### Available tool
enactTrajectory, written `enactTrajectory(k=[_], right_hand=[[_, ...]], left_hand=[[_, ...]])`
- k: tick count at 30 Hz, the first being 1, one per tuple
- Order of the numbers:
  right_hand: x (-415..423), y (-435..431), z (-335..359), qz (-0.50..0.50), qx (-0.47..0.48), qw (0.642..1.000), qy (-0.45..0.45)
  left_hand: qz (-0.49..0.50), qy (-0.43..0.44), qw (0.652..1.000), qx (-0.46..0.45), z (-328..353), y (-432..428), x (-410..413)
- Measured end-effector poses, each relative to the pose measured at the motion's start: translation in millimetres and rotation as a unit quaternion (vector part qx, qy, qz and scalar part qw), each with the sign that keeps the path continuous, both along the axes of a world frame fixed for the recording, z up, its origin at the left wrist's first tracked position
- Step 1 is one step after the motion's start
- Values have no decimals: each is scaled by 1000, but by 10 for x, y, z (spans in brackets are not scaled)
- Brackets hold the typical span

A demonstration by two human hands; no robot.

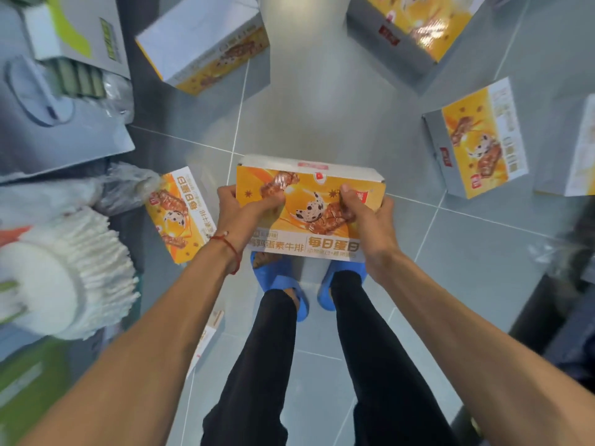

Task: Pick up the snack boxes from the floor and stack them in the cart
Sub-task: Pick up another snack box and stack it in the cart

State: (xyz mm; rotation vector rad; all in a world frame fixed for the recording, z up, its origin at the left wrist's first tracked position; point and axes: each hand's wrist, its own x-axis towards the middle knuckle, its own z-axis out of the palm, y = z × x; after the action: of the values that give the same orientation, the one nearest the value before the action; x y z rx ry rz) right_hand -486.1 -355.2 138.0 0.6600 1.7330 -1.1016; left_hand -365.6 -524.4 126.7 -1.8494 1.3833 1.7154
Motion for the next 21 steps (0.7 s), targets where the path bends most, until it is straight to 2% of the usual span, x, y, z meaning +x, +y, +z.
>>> enactTrajectory(k=[8,13,21], right_hand=[[-183,105,1426,-22,-17,999,18],[-162,263,2199,-19,-42,998,46],[-53,698,3285,22,-127,987,101]], left_hand=[[91,43,994,35,1531,52,-105],[99,72,992,-11,2344,176,-96],[82,162,983,27,3418,410,26]])
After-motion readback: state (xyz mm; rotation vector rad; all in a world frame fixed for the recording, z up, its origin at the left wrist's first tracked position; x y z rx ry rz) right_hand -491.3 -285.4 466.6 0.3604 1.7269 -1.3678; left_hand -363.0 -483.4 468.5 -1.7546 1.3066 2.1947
